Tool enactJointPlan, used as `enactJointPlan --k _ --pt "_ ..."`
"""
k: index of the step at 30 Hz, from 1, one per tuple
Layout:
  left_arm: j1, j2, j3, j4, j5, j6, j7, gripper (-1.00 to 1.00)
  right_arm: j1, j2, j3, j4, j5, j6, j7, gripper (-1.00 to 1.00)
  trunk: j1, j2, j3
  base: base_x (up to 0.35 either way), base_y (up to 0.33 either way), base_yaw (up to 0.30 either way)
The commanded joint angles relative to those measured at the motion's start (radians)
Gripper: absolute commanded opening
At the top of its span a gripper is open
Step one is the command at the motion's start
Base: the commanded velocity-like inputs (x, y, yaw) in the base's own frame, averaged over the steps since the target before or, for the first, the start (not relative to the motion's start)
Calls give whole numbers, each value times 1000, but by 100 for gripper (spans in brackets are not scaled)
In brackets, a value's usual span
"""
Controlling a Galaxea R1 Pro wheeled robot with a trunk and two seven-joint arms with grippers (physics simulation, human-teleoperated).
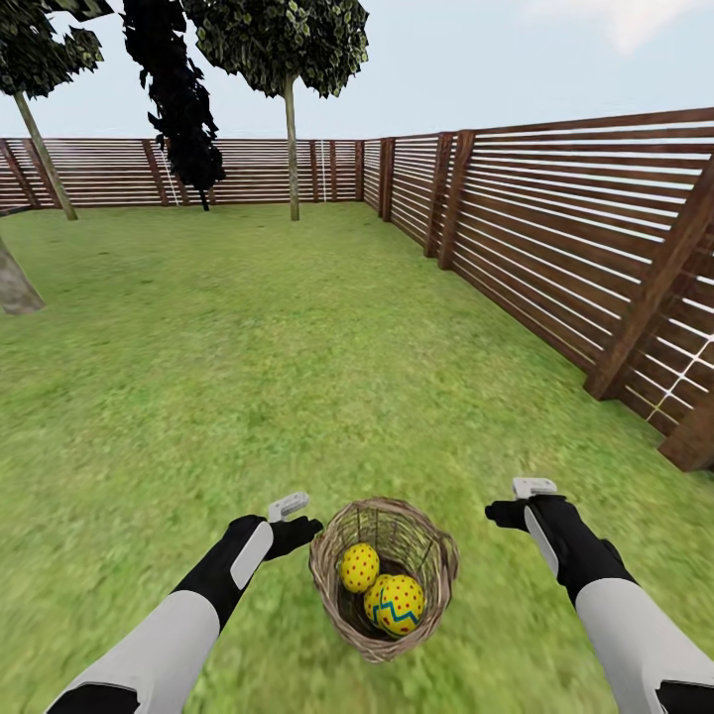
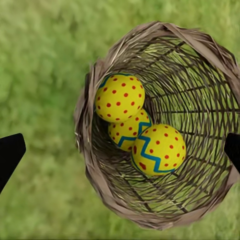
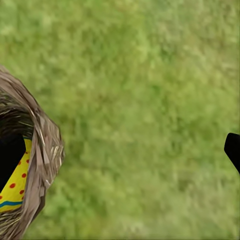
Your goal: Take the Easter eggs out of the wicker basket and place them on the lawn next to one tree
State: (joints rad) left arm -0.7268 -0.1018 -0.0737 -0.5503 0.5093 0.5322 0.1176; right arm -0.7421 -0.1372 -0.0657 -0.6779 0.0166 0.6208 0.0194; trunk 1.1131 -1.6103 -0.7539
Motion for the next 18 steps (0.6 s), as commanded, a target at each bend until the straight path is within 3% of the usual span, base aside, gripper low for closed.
enactJointPlan --k 1,18 --pt "0 1 -5 -2 11 3 9 100 0 0 -2 -2 2 5 2 100 4 -8 -4 0 0 0" --pt "0 -1 -5 0 11 2 8 100 0 0 -2 -4 2 5 3 100 69 -127 -57 0 0 0"
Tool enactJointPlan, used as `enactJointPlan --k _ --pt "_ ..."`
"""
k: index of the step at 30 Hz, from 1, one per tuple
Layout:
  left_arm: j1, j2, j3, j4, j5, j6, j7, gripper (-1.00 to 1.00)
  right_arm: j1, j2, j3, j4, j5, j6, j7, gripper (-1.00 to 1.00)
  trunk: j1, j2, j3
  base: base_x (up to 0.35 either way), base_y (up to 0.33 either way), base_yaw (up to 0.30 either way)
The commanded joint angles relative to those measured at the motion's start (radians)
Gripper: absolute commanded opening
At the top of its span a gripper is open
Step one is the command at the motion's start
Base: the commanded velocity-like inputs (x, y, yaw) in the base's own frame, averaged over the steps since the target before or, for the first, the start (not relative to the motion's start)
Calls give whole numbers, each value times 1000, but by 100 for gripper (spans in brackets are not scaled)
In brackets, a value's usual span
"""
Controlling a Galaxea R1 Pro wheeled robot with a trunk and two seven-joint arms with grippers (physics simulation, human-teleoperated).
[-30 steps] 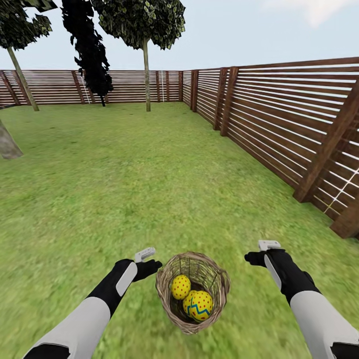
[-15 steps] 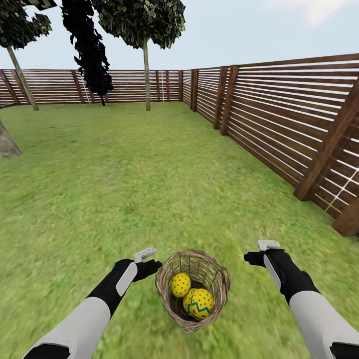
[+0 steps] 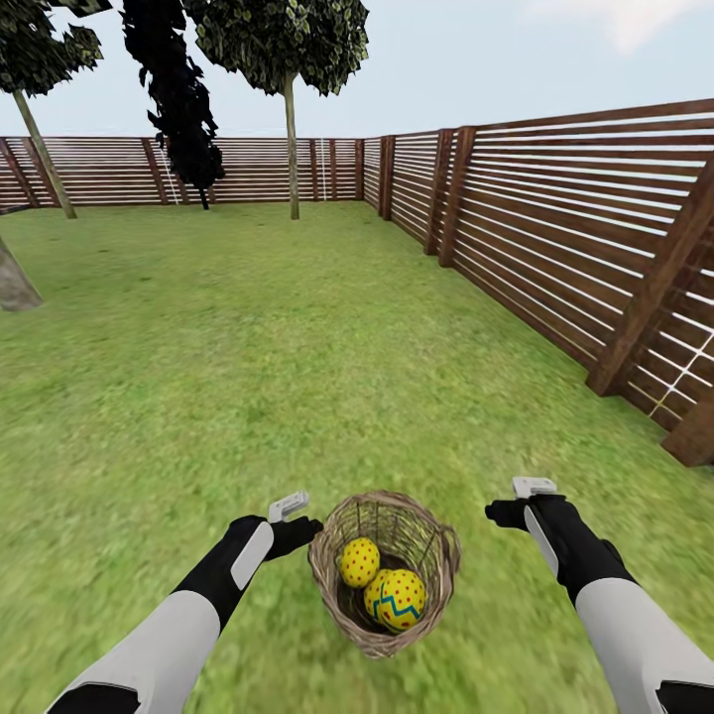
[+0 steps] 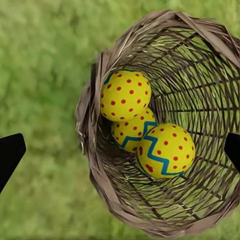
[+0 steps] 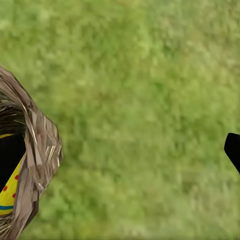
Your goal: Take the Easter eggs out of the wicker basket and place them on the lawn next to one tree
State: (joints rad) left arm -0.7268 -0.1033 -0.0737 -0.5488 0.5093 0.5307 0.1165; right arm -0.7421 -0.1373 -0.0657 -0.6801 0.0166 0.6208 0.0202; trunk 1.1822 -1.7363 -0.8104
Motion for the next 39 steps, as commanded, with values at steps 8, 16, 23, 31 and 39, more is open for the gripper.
enactJointPlan --k 8,16,23,31,39 --pt "0 1 -5 -2 11 3 9 100 0 -5 -7 -15 -2 5 42 100 31 -57 -26 0 0 0" --pt "0 1 -5 -2 11 3 8 100 0 -35 -122 -18 -4 8 462 100 61 -113 -51 0 0 0" --pt "0 1 -5 -2 11 3 8 100 0 -37 -154 -18 -1 8 500 100 88 -162 -73 0 0 0" --pt "0 1 -5 -2 11 3 8 100 0 -37 -157 -19 -3 8 505 100 119 -218 -98 0 0 0" --pt "0 1 -5 -2 11 3 8 100 0 -38 -157 -24 -2 10 562 100 150 -274 -123 0 0 0"
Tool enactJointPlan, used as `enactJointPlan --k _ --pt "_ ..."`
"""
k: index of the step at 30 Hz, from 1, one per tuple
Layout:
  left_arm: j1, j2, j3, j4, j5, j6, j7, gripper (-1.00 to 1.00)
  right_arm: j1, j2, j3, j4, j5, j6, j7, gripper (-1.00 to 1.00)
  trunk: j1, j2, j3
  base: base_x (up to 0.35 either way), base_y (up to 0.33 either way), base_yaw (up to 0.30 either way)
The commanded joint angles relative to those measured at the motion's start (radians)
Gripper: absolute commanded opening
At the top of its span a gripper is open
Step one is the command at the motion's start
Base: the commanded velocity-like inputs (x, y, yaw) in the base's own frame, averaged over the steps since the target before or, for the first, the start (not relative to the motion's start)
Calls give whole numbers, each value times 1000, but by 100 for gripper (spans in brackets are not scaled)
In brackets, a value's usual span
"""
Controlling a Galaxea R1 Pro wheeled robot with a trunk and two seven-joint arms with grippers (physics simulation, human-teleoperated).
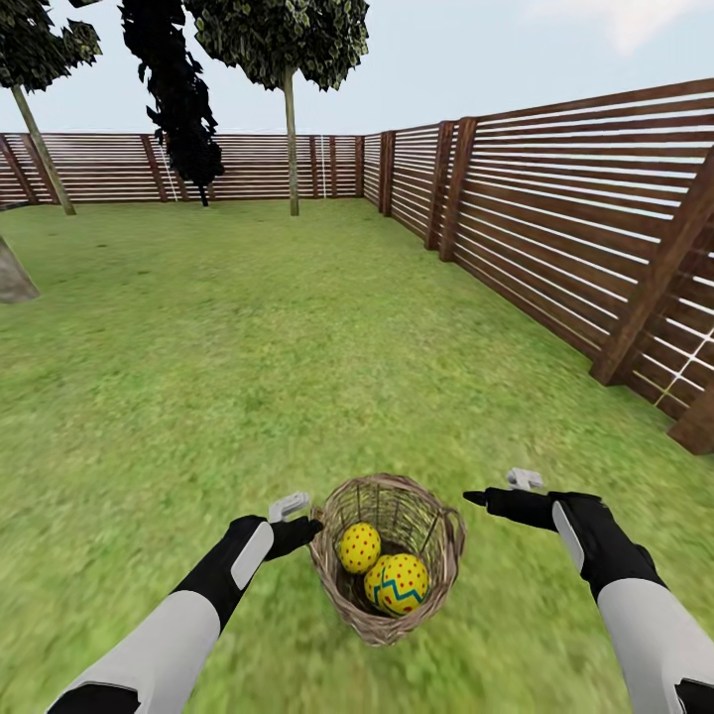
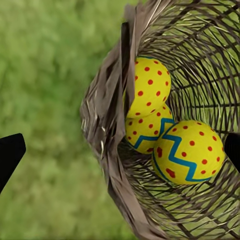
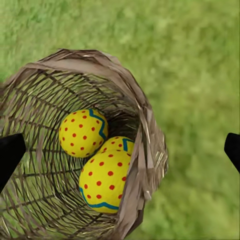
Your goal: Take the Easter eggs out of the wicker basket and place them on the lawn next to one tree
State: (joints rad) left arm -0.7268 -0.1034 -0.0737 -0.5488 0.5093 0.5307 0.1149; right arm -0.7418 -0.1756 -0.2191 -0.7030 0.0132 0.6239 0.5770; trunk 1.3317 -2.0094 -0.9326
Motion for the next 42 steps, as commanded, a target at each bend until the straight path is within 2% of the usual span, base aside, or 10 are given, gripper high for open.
enactJointPlan --k 1,8,18,19,20,21,28,33,39,42 --pt "0 1 -5 -2 11 3 9 100 -1 0 -3 -2 2 7 8 100 4 -8 -4 0 0 0" --pt "40 35 -11 10 9 25 11 100 -12 6 10 4 2 1 3 100 4 -7 -4 0 0 0" --pt "21 15 -15 -29 13 65 50 100 -64 -2 44 -21 -50 47 59 100 4 -7 -4 0 0 0" --pt "-53 8 -15 -114 14 270 242 100 -64 -2 44 -21 -50 48 60 100 4 -7 -4 0 0 0" --pt "-119 -14 -15 -130 17 323 375 100 -64 -2 44 -21 -50 53 33 100 4 -7 -4 0 0 0" --pt "-135 -19 -15 -129 17 339 404 100 -64 -2 45 -21 -50 54 23 100 4 -7 -4 0 0 0" --pt "-249 -28 -15 92 17 372 458 100 -64 2 82 -20 -4 60 -80 100 4 -7 -4 0 0 0" --pt "-260 -31 -15 121 17 365 460 100 -64 0 91 -22 13 59 -102 100 4 -7 -4 0 0 0" --pt "-261 -30 -15 122 17 361 452 100 -64 -32 74 -11 -5 58 195 100 4 -7 -4 0 0 0" --pt "-261 -30 -15 117 17 353 445 100 -63 -70 16 -5 -8 58 319 100 4 -7 -4 0 0 0"
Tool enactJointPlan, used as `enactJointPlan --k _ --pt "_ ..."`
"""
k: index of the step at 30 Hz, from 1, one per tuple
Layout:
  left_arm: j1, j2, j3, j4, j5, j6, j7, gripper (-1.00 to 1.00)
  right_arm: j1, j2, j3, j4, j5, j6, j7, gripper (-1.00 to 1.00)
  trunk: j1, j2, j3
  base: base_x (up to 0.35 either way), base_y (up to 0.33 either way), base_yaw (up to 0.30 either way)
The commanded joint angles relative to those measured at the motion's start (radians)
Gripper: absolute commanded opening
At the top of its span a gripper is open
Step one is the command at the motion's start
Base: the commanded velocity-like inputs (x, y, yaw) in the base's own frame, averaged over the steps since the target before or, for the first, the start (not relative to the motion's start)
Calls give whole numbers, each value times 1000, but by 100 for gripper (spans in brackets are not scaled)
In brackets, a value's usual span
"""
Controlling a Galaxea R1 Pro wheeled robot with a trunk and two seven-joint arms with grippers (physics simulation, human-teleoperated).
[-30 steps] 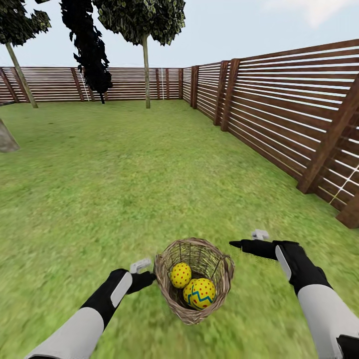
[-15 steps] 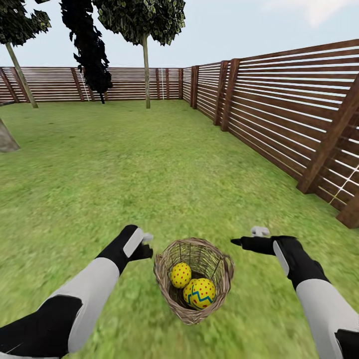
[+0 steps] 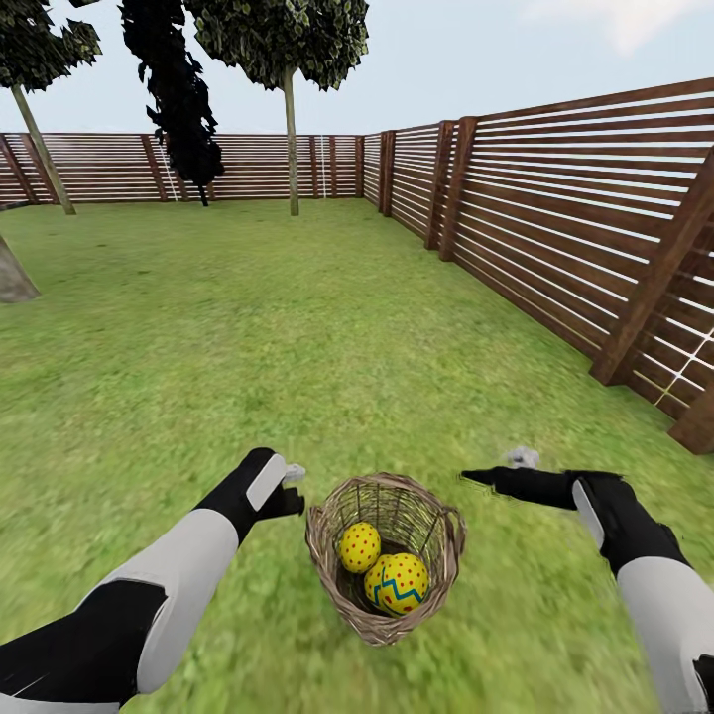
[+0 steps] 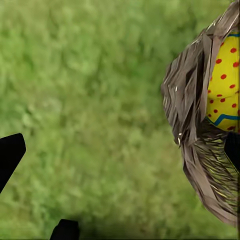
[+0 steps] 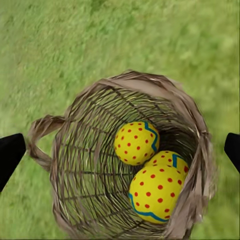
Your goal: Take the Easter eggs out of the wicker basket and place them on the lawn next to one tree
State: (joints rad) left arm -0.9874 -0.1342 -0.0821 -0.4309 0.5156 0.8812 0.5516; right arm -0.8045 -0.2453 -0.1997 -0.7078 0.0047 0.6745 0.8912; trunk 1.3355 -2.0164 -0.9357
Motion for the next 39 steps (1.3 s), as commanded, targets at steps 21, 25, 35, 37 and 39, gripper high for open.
enactJointPlan --k 21,25,35,37,39 --pt "4 1 -8 -2 11 -26 5 100 4 -5 -127 -12 13 4 34 100 0 0 0 132 -3 -5" --pt "4 0 -8 -3 11 -25 6 100 4 -5 -127 -12 12 4 34 100 0 0 2 61 -9 -168" --pt "4 -1 -8 -3 12 -25 -13 100 4 -8 -127 -10 10 5 34 100 0 0 9 4 -1 -190" --pt "4 0 -8 -4 12 -25 -17 100 4 -8 -127 -9 10 5 34 100 8 -14 3 0 0 -19" --pt "4 0 -8 -4 12 -25 -18 100 4 -8 -127 -10 11 5 34 100 15 -28 -3 0 0 -9"
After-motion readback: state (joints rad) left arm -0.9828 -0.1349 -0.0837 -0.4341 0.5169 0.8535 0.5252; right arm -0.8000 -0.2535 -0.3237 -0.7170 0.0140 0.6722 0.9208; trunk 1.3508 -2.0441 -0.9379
